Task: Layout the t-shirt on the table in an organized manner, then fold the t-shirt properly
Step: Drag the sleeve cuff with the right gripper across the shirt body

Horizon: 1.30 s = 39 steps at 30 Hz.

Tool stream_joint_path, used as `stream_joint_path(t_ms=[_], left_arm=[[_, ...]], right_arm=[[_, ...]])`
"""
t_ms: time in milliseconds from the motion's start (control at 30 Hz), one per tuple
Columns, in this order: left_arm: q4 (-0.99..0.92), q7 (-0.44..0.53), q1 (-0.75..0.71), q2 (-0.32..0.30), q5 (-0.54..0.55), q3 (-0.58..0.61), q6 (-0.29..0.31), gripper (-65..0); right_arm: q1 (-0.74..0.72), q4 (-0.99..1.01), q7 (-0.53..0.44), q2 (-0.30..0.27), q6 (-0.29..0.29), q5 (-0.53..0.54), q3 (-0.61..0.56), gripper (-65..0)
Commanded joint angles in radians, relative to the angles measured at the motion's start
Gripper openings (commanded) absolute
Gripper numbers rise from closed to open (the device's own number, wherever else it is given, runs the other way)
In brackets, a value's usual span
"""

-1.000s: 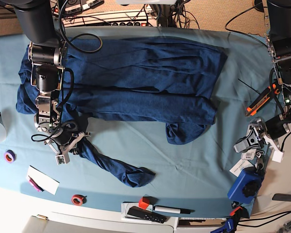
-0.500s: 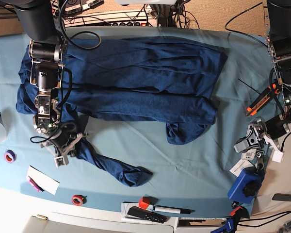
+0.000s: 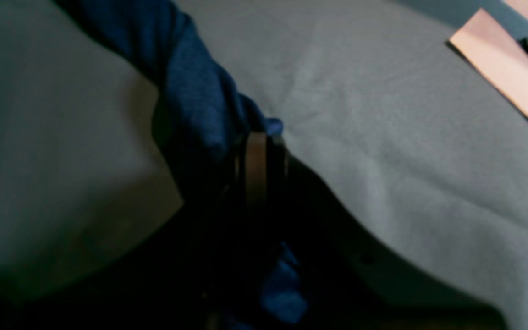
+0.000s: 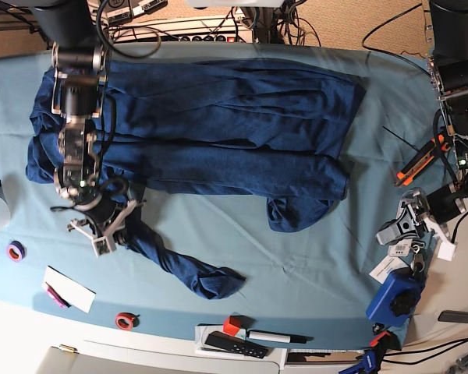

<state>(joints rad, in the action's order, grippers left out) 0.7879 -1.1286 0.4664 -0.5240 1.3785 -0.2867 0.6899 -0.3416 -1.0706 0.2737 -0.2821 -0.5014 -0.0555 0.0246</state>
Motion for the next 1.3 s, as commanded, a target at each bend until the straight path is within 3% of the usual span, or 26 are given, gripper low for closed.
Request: stream_joint_path(t_ms=[0, 300, 600, 933, 1267], left_arm=[[0.016, 0.012, 0.03, -0.02, 0.027, -0.004, 0.008, -38.2], [0.016, 0.012, 0.03, -0.02, 0.027, -0.004, 0.008, -38.2], [0.016, 0.012, 0.03, -0.019, 0.027, -0.004, 0.008, -38.2], [0.016, 0.012, 0.03, -0.019, 0.027, -0.004, 0.008, -38.2], [0.015, 0.012, 0.029, -0.019, 0.027, -0.004, 0.008, -38.2]], right_arm=[[-0.013, -0.055, -0.016, -0.014, 0.001, 0.015, 0.003, -65.0], [0.119, -0.36, 0.145, -0.014, 0.0, 0.119, 0.003, -65.0], [0.265, -0.659, 0.37, -0.014, -0.002, 0.261, 0.003, -65.0], [0.414, -0.827, 0.469, -0.014, -0.026, 0.415, 0.003, -65.0], [0.523, -0.827, 0.493, -0.014, -0.057, 0.415, 0.002, -65.0]])
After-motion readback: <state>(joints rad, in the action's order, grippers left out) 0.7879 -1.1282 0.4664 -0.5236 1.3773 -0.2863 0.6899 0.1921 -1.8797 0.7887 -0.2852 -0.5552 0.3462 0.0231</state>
